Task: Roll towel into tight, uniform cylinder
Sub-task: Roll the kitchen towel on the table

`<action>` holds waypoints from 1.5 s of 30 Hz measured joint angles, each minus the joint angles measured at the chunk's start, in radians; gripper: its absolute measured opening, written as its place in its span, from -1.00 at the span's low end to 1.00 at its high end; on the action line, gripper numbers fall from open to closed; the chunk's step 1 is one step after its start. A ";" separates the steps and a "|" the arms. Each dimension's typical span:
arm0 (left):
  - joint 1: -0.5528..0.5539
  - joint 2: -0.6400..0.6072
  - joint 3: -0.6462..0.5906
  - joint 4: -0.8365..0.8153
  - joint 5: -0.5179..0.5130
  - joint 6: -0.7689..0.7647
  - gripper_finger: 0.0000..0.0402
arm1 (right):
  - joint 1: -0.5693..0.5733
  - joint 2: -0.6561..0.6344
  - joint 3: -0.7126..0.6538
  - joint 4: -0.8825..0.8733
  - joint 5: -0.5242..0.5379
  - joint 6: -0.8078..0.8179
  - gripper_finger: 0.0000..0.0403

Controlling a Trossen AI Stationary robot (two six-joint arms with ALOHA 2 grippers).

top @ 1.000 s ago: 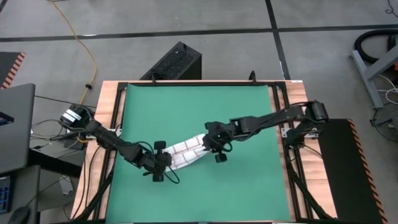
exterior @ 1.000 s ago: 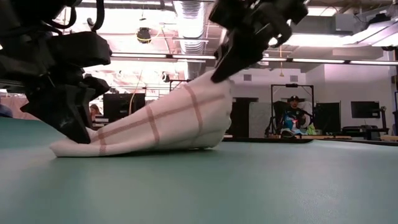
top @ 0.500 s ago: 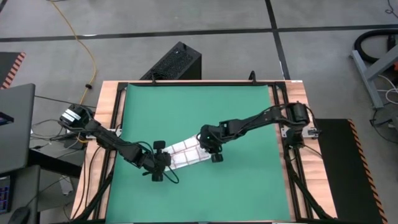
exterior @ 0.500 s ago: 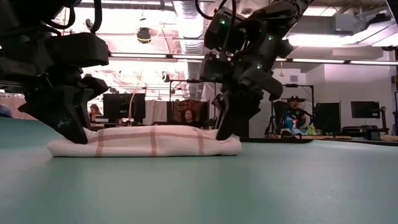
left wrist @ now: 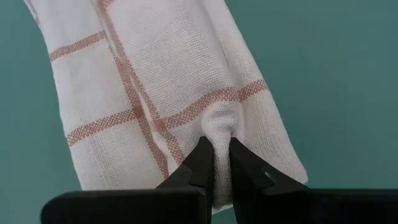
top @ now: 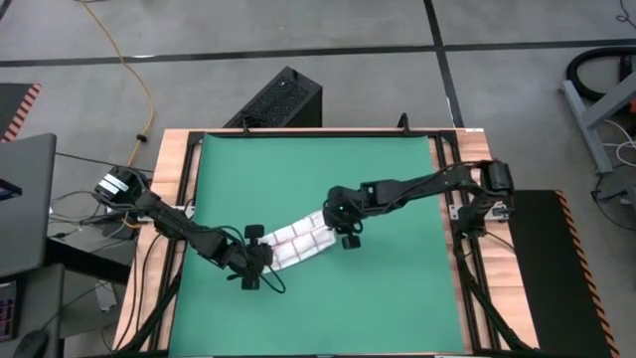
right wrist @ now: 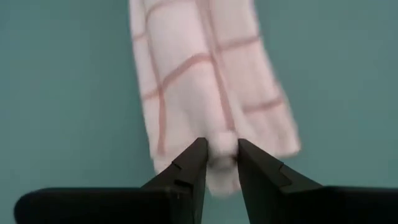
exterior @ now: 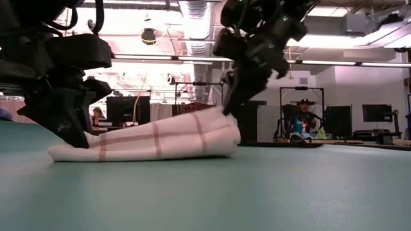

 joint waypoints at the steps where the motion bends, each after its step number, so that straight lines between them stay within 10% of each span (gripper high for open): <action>1: 0.000 0.000 0.000 -0.003 0.001 0.000 -0.91 | 0.000 -0.003 0.000 -0.017 -0.020 0.000 -0.46; 13: -0.018 0.000 0.000 -0.024 -0.002 0.010 -0.91 | 0.043 -0.041 0.000 0.044 -0.301 0.078 -0.04; 23: -0.020 0.000 0.000 -0.030 -0.002 0.069 -0.91 | 0.173 0.029 -0.003 0.102 -0.011 -0.087 0.21; 45: -0.022 -0.001 -0.017 -0.023 0.004 0.079 -0.91 | 0.077 0.267 0.007 0.076 0.012 -0.111 0.14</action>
